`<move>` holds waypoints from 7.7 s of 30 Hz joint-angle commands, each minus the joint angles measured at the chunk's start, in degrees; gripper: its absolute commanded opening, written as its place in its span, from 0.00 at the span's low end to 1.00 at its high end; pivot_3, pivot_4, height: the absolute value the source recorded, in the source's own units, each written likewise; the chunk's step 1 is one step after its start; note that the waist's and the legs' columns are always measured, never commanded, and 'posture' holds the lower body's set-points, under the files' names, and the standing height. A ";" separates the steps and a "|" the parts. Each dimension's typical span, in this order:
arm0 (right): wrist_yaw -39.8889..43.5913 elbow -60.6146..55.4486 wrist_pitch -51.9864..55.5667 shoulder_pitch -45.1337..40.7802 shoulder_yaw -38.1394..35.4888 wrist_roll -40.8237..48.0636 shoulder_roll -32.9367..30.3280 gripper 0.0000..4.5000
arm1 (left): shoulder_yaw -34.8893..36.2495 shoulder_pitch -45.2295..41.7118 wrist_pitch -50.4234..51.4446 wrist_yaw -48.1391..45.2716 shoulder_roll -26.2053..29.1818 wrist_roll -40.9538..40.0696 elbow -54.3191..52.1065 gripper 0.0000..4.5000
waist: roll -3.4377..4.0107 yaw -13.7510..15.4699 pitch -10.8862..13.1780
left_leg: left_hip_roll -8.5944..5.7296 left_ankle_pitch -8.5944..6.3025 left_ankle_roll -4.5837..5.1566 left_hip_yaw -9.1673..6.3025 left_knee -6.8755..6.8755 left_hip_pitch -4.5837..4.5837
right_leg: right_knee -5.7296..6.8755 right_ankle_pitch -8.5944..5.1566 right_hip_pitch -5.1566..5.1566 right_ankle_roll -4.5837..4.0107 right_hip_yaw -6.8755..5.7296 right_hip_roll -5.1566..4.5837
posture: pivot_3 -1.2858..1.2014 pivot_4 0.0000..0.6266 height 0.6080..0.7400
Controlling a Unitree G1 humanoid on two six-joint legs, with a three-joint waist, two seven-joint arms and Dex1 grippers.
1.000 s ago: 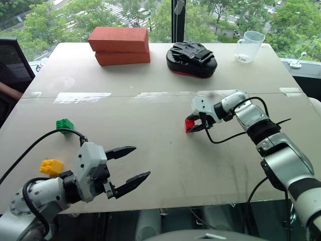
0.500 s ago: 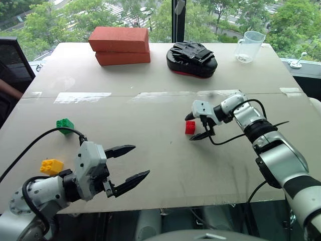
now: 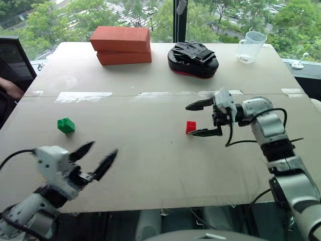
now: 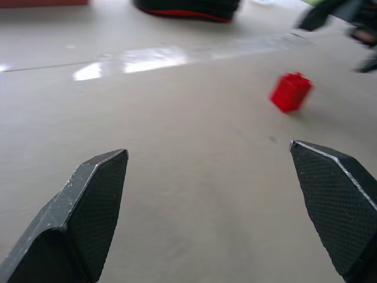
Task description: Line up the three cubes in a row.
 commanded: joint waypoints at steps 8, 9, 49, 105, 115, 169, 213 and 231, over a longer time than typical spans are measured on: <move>-17.06 -30.24 14.57 11.75 -0.34 7.77 -0.83 0.99 | 9.38 -19.20 22.56 22.87 16.31 -4.80 10.35 1.00 | -0.10 0.72 -0.05 | 0.01 0.03 -0.06 -0.14 0.27 0.08 | 0.17 -0.22 0.01 -0.08 -0.18 -0.02 | 0.52 0.24 1.00; -17.58 -30.68 14.84 11.77 -0.23 7.87 -1.06 0.99 | 8.49 -21.71 25.06 25.13 17.74 -3.82 11.14 1.00 | -0.08 0.66 -0.04 | 0.03 0.03 -0.06 -0.09 0.39 0.09 | 0.17 -0.19 0.05 -0.10 -0.18 -0.06 | 0.52 0.24 1.00; -25.48 -39.09 14.59 19.19 -5.53 11.71 -11.12 1.00 | -20.96 -52.42 16.82 -7.77 24.63 9.78 31.19 0.29 | -0.89 1.27 -0.10 | -0.04 -0.02 -0.14 -0.01 0.05 -0.19 | 0.26 -0.09 -0.25 -0.20 -0.23 -0.18 | 0.52 0.24 1.00; -33.36 -47.83 17.06 39.94 -19.11 14.79 -20.97 1.00 | -56.65 -98.83 -43.87 -57.84 -1.44 51.52 104.63 0.52 | -0.62 1.47 0.04 | -0.11 -0.15 0.15 -0.38 1.03 -0.84 | 0.30 -0.02 -0.27 0.21 -0.13 0.22 | 0.52 0.24 1.00; -32.86 -46.65 16.23 38.56 -17.11 14.12 -20.42 1.00 | -53.88 -96.81 -34.60 -61.60 3.09 45.90 95.61 0.98 | -0.62 1.35 0.04 | -0.10 -0.15 0.15 -0.41 1.03 -0.87 | 0.29 -0.02 -0.27 0.21 -0.13 0.24 | 0.52 0.24 1.00; -12.79 -36.90 11.68 22.20 -2.52 16.25 -16.80 1.00 | 1.43 -24.46 33.99 -11.31 20.45 27.30 18.44 0.29 | -0.74 0.61 -0.05 | 0.01 -0.15 0.08 -0.54 0.72 -0.01 | 0.33 -0.16 0.15 -0.11 -0.09 -0.54 | 0.52 0.24 1.00; -33.60 -51.37 16.01 42.22 -14.81 15.08 -20.13 1.00 | -55.52 -97.03 -53.15 -60.23 12.49 53.31 110.32 0.29 | -0.60 1.41 0.05 | -0.06 -0.22 0.25 -0.23 1.00 -0.62 | 0.20 -0.03 -0.01 0.20 -0.40 -0.02 | 0.52 0.24 1.00; -34.66 -50.88 14.36 45.88 -16.82 14.02 -19.04 1.00 | -44.84 -89.29 -39.78 -61.62 18.12 41.30 97.12 0.99 | -0.60 0.95 0.05 | -0.03 -0.22 0.25 -0.25 1.02 -0.61 | 0.26 -0.03 -0.01 0.20 -0.39 -0.01 | 0.52 0.24 1.00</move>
